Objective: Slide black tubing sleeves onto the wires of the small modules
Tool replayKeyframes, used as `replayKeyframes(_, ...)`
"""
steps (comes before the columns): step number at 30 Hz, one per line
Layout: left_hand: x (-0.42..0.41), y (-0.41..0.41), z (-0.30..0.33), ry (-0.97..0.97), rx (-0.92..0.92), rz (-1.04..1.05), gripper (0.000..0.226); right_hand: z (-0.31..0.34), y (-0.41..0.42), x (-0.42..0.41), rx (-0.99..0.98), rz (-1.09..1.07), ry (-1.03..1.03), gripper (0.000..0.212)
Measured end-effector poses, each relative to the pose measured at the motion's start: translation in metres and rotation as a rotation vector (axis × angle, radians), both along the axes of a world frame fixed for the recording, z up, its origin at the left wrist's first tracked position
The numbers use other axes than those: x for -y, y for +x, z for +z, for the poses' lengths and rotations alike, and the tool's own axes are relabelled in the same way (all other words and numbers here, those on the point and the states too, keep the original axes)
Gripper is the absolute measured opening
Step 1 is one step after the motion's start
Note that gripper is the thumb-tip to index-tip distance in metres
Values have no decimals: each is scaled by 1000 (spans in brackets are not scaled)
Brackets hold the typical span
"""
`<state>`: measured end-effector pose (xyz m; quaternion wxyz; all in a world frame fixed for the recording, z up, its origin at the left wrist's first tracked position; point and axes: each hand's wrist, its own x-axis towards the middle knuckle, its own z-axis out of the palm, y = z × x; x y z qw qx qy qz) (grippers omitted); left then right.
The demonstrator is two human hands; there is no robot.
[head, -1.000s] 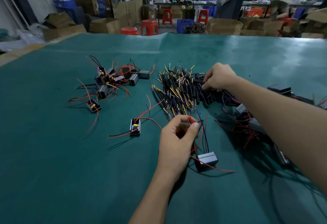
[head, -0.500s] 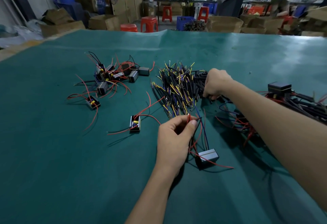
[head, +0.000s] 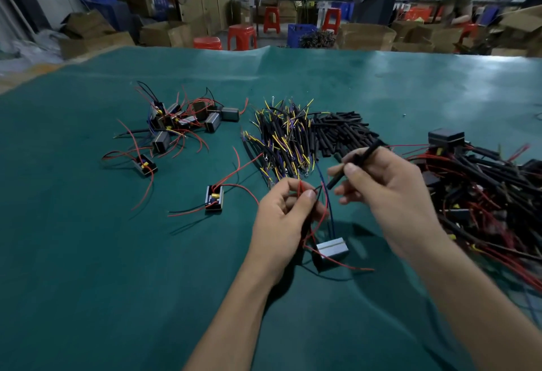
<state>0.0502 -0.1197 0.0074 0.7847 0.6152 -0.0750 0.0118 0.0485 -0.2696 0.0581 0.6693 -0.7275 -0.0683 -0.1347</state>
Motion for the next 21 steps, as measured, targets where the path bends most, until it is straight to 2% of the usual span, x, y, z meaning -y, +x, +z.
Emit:
replayKeyframes(4,0,-1,2,-1,1,-28,9,-10,-7,-6,162,-12,26,7)
replayKeyframes(9,0,0,2,12,18,2,13,-8,-6,-1,222,-54,105,5)
replayKeyframes(17,1,0,0,61,71,39,16,-18,-4,-4,164,-35,76,9)
replayKeyframes(21,1,1,0,53,73,50,13,-18,-4,-4,136,-16,172,8)
